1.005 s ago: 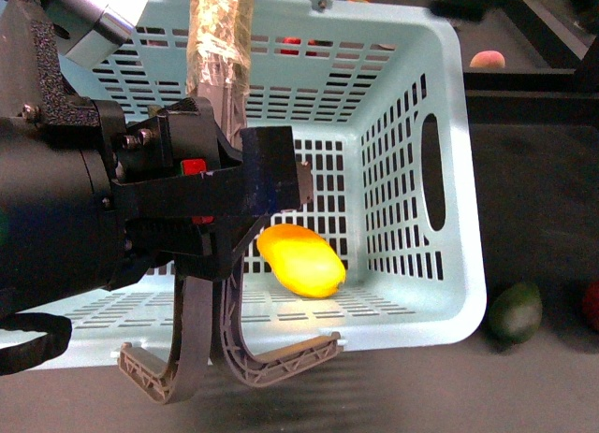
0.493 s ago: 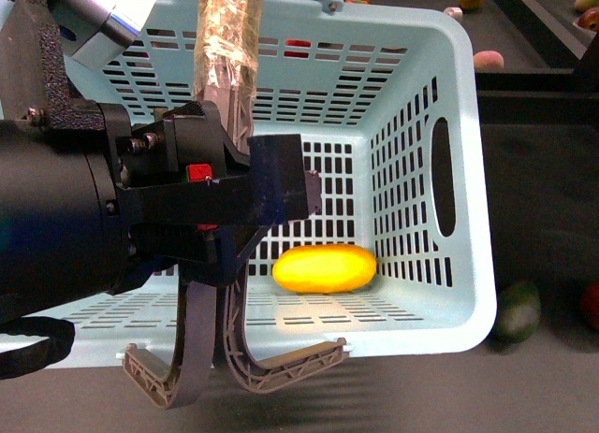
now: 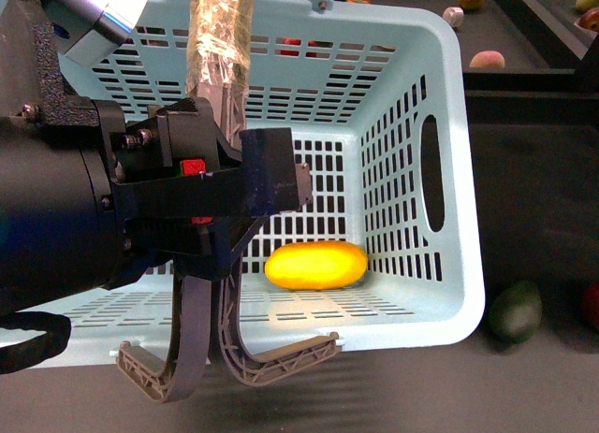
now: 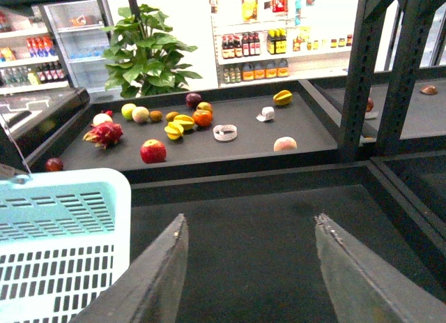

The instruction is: Pick mango with right arm and hold basket with left

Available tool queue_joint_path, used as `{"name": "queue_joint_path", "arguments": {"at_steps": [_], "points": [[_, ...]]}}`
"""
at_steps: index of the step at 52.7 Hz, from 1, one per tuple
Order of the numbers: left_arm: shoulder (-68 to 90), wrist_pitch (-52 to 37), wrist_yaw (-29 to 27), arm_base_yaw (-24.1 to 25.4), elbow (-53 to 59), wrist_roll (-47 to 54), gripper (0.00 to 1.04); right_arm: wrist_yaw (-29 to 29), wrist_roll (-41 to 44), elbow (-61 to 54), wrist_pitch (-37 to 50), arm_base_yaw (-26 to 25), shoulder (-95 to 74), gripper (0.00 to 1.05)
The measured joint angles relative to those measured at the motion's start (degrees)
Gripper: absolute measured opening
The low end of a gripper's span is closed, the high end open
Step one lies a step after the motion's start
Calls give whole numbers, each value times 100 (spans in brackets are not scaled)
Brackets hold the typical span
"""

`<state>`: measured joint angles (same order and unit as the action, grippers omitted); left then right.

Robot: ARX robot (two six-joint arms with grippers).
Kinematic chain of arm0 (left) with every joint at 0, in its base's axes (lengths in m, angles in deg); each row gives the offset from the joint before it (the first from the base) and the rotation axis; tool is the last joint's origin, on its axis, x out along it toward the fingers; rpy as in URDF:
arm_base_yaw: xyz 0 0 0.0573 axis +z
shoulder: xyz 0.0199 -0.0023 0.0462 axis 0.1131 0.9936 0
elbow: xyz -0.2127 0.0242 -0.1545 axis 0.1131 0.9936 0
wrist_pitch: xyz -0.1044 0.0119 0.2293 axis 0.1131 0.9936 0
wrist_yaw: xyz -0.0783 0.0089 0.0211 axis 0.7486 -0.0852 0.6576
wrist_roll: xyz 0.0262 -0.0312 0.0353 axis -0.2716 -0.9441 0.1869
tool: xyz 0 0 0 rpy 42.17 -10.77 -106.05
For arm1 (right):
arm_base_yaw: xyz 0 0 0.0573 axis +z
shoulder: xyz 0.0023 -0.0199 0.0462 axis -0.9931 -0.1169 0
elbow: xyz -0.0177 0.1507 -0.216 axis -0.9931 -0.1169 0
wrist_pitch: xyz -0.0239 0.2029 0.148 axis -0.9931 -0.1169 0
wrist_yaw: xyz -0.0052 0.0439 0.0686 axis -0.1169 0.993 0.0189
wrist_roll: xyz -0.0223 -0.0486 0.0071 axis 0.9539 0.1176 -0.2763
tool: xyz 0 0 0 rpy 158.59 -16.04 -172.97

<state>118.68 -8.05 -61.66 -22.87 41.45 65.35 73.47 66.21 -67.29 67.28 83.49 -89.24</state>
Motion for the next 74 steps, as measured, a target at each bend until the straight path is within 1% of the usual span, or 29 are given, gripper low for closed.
{"name": "queue_joint_path", "arguments": {"at_steps": [1,5,12,14,34,39,70,72,74], "points": [[0,2,0,0,0,-2,9,7,17,-17,-7,-2,22,50],[0,0,4,0,0,2,9,28,177,-129,-66,-4,192,38],[0,0,13,0,0,0,9,35,293,-350,-278,-7,629,6],[0,0,11,0,0,0,9,35,308,-374,-319,-7,702,1],[0,0,4,0,0,2,9,39,330,-608,-833,-7,1453,2],[0,0,7,0,0,0,9,39,328,-785,-739,-9,1578,2],[0,0,7,0,0,2,9,39,330,-787,-1556,-7,2426,2],[0,0,7,0,0,2,9,39,330,-785,-1676,-7,2538,2],[0,0,7,0,0,2,9,42,330,-782,-2120,-9,2841,2]]}}
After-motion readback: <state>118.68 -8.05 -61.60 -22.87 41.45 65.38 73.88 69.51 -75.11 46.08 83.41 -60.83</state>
